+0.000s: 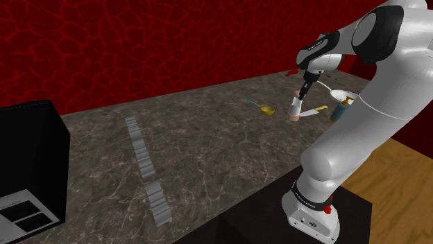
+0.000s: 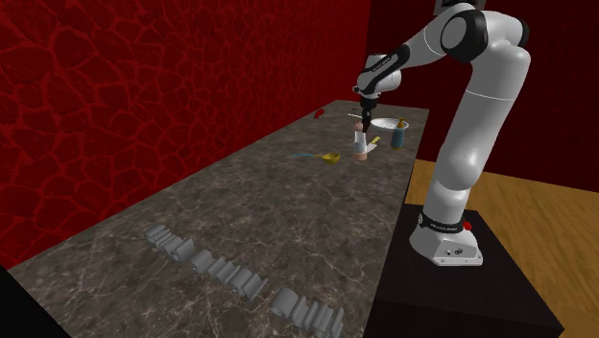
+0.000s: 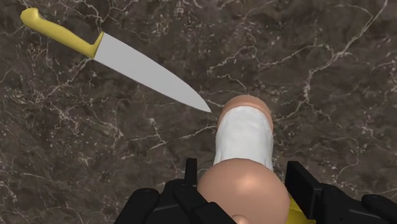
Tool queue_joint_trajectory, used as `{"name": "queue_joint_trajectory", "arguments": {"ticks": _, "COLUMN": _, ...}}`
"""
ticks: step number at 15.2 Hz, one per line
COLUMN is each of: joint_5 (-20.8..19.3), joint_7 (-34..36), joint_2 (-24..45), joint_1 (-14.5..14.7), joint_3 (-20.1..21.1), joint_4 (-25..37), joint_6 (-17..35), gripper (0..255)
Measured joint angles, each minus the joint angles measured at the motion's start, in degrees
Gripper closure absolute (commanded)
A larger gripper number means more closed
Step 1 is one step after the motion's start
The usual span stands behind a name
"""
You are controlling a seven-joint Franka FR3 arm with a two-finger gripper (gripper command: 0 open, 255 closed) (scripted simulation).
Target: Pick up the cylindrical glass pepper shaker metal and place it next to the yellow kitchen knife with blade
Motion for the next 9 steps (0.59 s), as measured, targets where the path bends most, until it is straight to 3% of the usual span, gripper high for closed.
{"name": "queue_joint_trajectory", "arguments": {"ticks": 6, "joint_5": 0.0, "joint_7": 0.0, "joint_2": 0.0, "joint_1": 0.0, "joint_3": 0.0, "joint_4": 0.0, "joint_6": 0.0, "gripper": 0}}
{"name": "queue_joint_trajectory", "arguments": {"ticks": 9, "joint_5": -2.2, "joint_7": 1.9, "joint_2": -3.2, "joint_1": -0.1, "joint_3": 1.2, "joint_4": 1.5, "joint_6": -4.2, "gripper": 0}}
